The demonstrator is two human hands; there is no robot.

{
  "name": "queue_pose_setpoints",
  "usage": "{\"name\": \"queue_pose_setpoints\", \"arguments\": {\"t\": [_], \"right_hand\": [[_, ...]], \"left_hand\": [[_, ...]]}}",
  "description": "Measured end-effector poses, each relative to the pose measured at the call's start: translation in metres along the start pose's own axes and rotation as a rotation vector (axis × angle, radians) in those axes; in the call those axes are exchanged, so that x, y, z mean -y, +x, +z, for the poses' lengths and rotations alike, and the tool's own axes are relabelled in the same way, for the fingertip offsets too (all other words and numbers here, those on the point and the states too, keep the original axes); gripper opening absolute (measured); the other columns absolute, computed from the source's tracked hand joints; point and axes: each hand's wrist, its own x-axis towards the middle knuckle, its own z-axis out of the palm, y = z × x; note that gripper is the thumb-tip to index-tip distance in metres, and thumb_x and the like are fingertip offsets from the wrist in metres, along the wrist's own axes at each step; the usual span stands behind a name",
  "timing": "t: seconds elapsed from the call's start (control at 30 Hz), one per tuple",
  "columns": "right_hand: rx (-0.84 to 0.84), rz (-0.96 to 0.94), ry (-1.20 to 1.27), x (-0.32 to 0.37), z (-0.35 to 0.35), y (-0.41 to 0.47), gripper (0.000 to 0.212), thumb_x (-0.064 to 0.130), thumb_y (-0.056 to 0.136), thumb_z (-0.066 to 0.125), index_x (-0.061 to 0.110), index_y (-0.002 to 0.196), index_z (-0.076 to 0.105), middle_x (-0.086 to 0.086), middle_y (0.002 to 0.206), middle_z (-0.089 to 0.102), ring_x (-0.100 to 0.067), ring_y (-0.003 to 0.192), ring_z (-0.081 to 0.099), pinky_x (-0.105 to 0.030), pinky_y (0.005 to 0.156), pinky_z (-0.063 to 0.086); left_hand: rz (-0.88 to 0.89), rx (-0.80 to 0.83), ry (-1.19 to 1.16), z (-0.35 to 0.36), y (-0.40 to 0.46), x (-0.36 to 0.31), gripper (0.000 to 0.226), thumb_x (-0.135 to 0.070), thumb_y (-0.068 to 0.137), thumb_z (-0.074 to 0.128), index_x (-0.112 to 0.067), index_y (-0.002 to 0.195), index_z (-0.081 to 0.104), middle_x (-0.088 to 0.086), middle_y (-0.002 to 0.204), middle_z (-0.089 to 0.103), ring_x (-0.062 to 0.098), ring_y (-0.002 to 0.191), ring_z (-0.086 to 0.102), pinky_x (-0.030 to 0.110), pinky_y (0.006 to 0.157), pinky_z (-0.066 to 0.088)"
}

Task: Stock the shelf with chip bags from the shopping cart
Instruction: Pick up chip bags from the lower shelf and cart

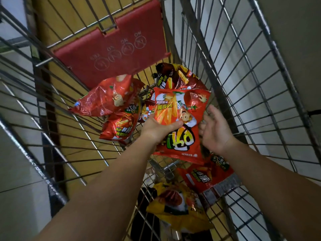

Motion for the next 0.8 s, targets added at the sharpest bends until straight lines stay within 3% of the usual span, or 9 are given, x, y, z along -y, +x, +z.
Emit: {"name": "queue_pose_setpoints", "arguments": {"t": [0.1, 0.23, 0.3, 0.37, 0.47, 0.57, 0.67, 0.73, 0.8], "right_hand": [[0.108, 0.009, -0.132, -0.002, 0.011, 0.004, 0.063, 0.058, 0.073, 0.058, 0.022, 0.125, 0.057, -0.007, 0.118, 0.066, -0.025, 0.108, 0.062, -0.044, 0.094, 0.047], [0.022, 0.047, -0.188, -0.002, 0.021, 0.009, 0.056, 0.031, 0.067, 0.076, 0.017, 0.119, 0.059, -0.014, 0.109, 0.069, -0.032, 0.096, 0.068, -0.045, 0.084, 0.054], [-0.026, 0.042, -0.185, -0.002, 0.021, 0.009, 0.04, 0.024, 0.075, 0.073, 0.019, 0.113, 0.06, -0.014, 0.106, 0.07, -0.033, 0.093, 0.068, -0.047, 0.084, 0.053], [-0.044, 0.036, -0.189, -0.001, 0.022, 0.006, 0.041, 0.023, 0.079, 0.071, 0.016, 0.117, 0.059, -0.014, 0.105, 0.07, -0.033, 0.093, 0.068, -0.049, 0.086, 0.053], [-0.03, 0.054, -0.201, 0.003, 0.024, 0.0, 0.041, 0.039, 0.083, 0.064, 0.017, 0.118, 0.058, -0.012, 0.104, 0.071, -0.031, 0.092, 0.068, -0.042, 0.076, 0.055], [0.001, 0.067, -0.281, 0.005, 0.022, -0.014, 0.039, 0.055, 0.085, 0.052, 0.027, 0.11, 0.061, -0.008, 0.104, 0.071, -0.028, 0.092, 0.069, -0.039, 0.075, 0.055], [-0.144, 0.016, -0.328, -0.006, 0.014, -0.024, 0.056, 0.06, 0.083, 0.051, 0.025, 0.126, 0.052, -0.004, 0.115, 0.065, -0.023, 0.104, 0.062, -0.044, 0.093, 0.045], [-0.272, 0.047, -0.245, -0.013, 0.014, -0.031, 0.082, 0.066, 0.07, 0.06, 0.026, 0.138, 0.038, -0.004, 0.13, 0.054, -0.026, 0.118, 0.05, -0.046, 0.095, 0.039], [-0.276, 0.124, -0.1, -0.021, 0.017, -0.034, 0.102, 0.067, 0.056, 0.066, 0.028, 0.143, 0.03, -0.007, 0.139, 0.046, -0.029, 0.124, 0.046, -0.048, 0.094, 0.041]], "left_hand": [[-0.015, 0.004, 0.01, -0.002, -0.001, -0.004, 0.099, -0.043, 0.056, 0.088, -0.018, 0.139, 0.04, 0.005, 0.127, 0.059, 0.028, 0.117, 0.056, 0.047, 0.101, 0.045], [-0.171, 0.173, 0.016, -0.013, -0.005, -0.011, 0.05, -0.043, 0.075, 0.076, -0.021, 0.111, 0.049, 0.003, 0.113, 0.062, 0.023, 0.102, 0.059, 0.038, 0.086, 0.048], [-0.214, 0.198, 0.009, -0.019, -0.004, -0.014, 0.047, -0.045, 0.079, 0.071, -0.019, 0.114, 0.053, 0.004, 0.114, 0.063, 0.023, 0.101, 0.06, 0.037, 0.083, 0.047], [-0.235, 0.193, -0.005, -0.023, -0.002, -0.015, 0.06, -0.045, 0.078, 0.072, -0.014, 0.126, 0.053, 0.007, 0.118, 0.065, 0.023, 0.099, 0.062, 0.037, 0.082, 0.05], [-0.268, 0.135, -0.111, -0.025, -0.001, -0.015, 0.067, -0.038, 0.08, 0.073, -0.012, 0.135, 0.045, 0.013, 0.118, 0.065, 0.027, 0.09, 0.066, 0.038, 0.068, 0.055], [-0.285, 0.058, -0.219, -0.022, -0.001, -0.012, 0.066, -0.036, 0.082, 0.073, -0.011, 0.136, 0.044, 0.015, 0.117, 0.065, 0.033, 0.096, 0.067, 0.044, 0.072, 0.057], [-0.275, -0.003, -0.332, -0.016, -0.006, -0.01, 0.051, -0.027, 0.085, 0.07, -0.009, 0.13, 0.052, 0.014, 0.116, 0.066, 0.031, 0.098, 0.066, 0.043, 0.076, 0.054], [-0.293, -0.027, -0.429, -0.01, -0.011, -0.009, 0.037, -0.019, 0.089, 0.066, -0.005, 0.122, 0.055, 0.013, 0.104, 0.069, 0.027, 0.087, 0.066, 0.041, 0.068, 0.053], [-0.326, -0.005, -0.549, -0.003, -0.02, -0.011, 0.025, -0.014, 0.091, 0.061, -0.004, 0.114, 0.057, 0.011, 0.088, 0.068, 0.024, 0.075, 0.065, 0.042, 0.061, 0.051]]}}
